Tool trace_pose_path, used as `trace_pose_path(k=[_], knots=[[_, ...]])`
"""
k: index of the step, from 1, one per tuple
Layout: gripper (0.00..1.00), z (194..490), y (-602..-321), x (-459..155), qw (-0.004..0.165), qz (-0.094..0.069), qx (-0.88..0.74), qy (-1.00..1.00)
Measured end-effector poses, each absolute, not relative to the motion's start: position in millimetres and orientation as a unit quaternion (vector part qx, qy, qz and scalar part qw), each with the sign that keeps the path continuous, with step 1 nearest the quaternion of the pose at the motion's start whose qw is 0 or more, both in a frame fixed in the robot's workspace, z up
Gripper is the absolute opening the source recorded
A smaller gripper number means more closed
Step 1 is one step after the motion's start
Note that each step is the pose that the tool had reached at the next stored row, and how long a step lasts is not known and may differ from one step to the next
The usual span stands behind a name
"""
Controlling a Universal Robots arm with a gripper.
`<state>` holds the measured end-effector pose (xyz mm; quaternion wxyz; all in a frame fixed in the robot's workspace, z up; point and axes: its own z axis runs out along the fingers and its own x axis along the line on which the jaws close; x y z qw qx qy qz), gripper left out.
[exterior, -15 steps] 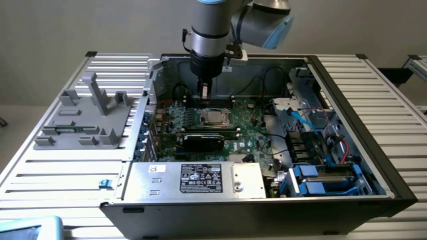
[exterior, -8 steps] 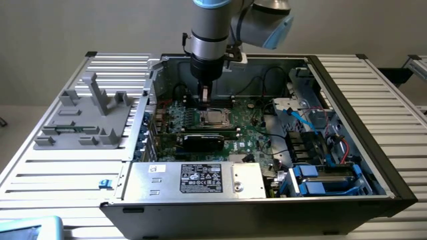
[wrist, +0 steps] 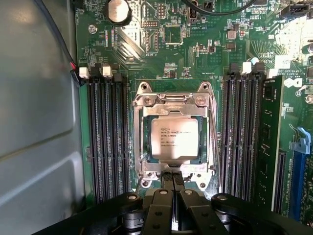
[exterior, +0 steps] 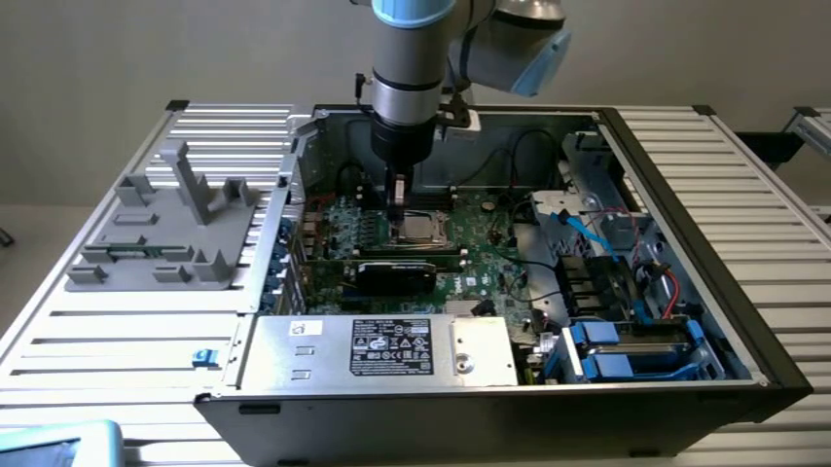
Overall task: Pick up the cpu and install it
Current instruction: 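Close the cpu cover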
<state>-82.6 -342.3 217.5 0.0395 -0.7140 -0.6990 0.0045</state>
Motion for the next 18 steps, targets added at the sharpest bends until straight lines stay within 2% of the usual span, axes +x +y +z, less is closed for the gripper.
trace_pose_path(k=[18], knots=[[0.11,206.3,-342.3,-92.6,0.031,0.009,-0.714,-0.699]])
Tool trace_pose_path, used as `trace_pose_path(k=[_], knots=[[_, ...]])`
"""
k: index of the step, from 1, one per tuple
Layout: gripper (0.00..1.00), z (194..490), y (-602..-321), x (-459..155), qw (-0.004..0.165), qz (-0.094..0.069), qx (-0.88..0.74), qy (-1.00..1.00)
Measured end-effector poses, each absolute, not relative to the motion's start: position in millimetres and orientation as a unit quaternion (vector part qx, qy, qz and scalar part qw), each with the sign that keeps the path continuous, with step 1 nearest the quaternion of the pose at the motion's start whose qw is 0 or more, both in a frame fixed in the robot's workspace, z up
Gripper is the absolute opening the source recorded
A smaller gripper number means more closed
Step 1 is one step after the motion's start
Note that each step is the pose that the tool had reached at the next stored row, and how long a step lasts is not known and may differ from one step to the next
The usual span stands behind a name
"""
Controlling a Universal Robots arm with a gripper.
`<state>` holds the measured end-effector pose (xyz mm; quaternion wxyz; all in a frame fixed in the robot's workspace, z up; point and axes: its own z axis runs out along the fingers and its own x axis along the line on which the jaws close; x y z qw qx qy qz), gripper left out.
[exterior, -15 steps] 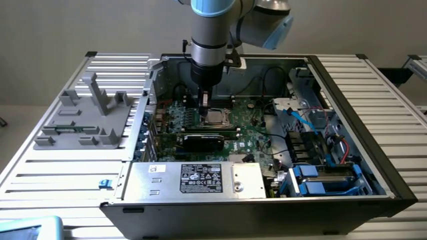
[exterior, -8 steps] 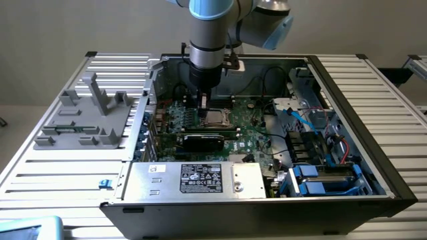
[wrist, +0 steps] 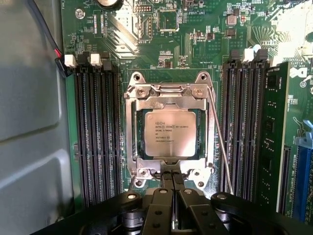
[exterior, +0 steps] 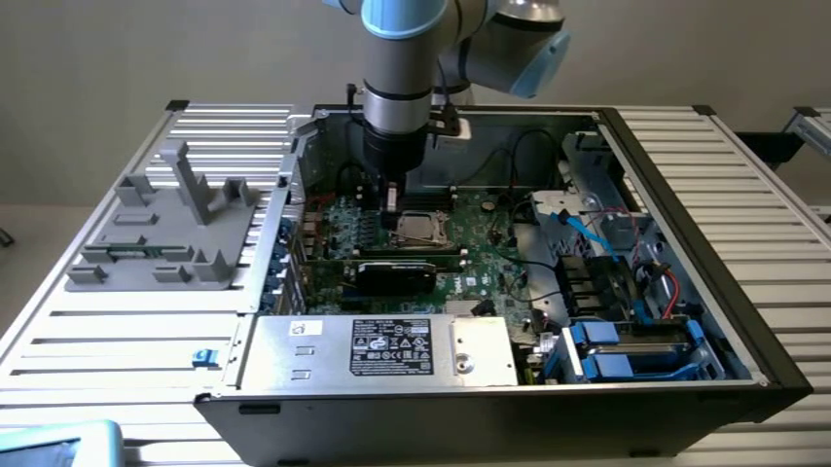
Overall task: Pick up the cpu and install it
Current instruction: 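Close the cpu cover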
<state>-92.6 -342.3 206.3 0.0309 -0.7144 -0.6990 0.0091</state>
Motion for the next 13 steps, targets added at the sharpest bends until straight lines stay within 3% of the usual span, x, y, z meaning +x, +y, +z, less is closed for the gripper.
trace_pose_path(k=[13], knots=[[0.11,205.9,-342.3,-96.7,0.028,0.009,-0.714,-0.699]])
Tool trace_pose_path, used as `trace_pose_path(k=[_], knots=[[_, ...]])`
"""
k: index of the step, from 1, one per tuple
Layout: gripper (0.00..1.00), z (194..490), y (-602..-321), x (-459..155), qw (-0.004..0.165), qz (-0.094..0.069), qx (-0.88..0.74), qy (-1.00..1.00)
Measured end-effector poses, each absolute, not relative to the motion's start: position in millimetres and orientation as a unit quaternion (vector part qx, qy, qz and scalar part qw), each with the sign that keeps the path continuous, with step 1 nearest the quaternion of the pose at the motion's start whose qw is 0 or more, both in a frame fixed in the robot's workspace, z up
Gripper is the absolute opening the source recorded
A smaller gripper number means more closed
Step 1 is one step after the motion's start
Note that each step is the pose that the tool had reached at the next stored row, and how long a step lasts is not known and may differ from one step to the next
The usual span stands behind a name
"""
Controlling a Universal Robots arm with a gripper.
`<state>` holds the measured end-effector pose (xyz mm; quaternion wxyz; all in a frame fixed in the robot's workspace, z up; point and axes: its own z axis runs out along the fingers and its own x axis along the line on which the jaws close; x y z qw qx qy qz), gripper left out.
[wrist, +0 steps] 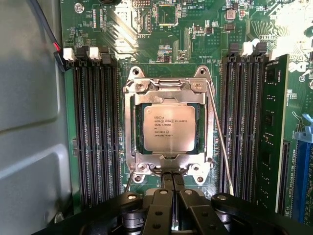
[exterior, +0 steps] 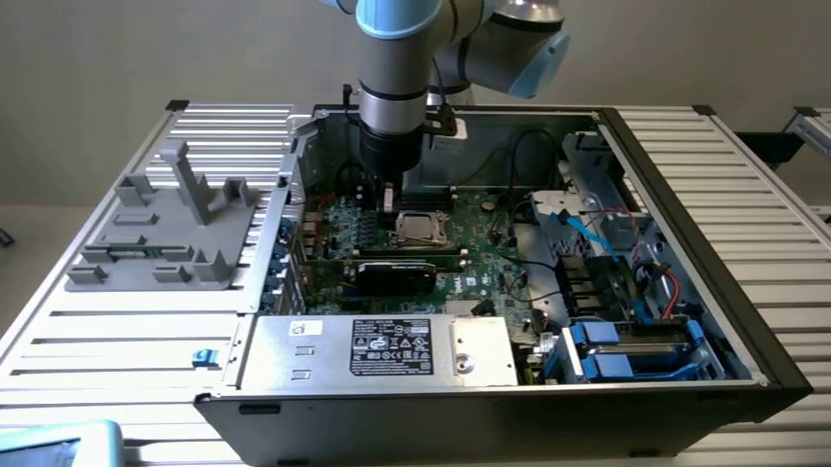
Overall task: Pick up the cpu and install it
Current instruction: 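Close the cpu cover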
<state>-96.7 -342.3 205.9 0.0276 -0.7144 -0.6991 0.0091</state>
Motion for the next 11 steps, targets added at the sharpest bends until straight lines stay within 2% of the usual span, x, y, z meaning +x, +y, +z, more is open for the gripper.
trace_pose_path(k=[11], knots=[[0.11,202.9,-342.3,-96.7,0.026,0.009,-0.714,-0.699]])
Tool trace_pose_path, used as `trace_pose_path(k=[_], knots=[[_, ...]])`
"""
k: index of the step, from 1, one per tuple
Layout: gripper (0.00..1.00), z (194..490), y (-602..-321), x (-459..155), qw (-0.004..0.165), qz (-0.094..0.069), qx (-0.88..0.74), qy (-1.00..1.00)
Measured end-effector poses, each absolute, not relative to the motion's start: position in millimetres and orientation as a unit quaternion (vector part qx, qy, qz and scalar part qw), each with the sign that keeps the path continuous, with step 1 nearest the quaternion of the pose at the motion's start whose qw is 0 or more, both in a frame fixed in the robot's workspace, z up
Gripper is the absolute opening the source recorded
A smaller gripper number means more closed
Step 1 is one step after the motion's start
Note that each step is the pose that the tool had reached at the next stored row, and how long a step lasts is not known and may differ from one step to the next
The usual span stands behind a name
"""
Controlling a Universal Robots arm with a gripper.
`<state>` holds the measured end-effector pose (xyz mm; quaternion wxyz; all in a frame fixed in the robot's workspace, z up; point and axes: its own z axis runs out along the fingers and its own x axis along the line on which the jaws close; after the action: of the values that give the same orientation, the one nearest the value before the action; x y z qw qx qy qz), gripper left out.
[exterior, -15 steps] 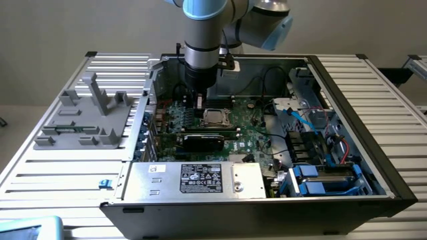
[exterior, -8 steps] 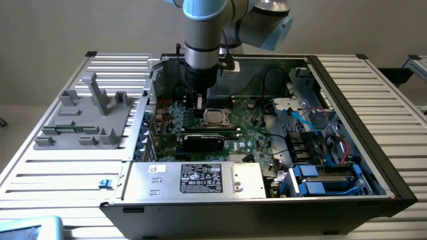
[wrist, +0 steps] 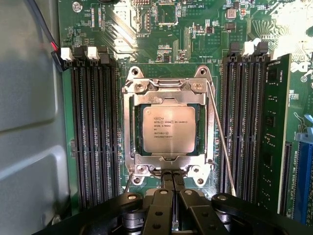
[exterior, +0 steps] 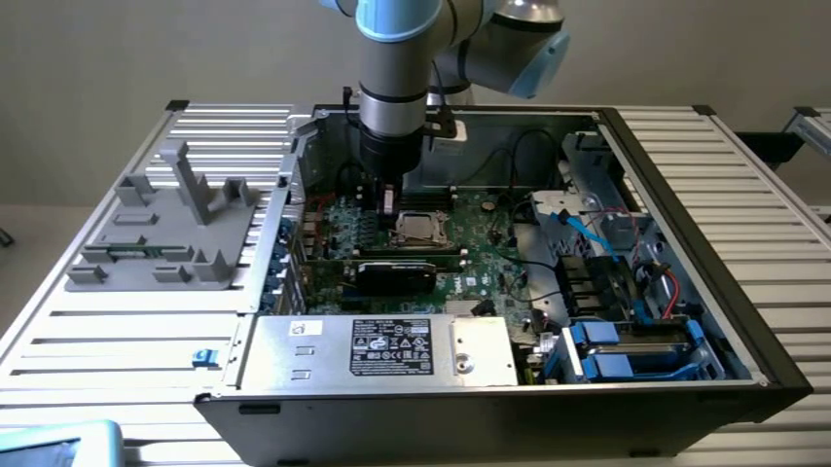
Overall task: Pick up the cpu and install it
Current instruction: 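Close the cpu cover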
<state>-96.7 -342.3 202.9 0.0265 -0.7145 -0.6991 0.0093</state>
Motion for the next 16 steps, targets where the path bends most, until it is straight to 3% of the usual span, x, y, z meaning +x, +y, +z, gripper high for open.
trace_pose_path(k=[16], knots=[[0.11,204.4,-342.2,-104.1,0.026,0.009,-0.715,-0.699]])
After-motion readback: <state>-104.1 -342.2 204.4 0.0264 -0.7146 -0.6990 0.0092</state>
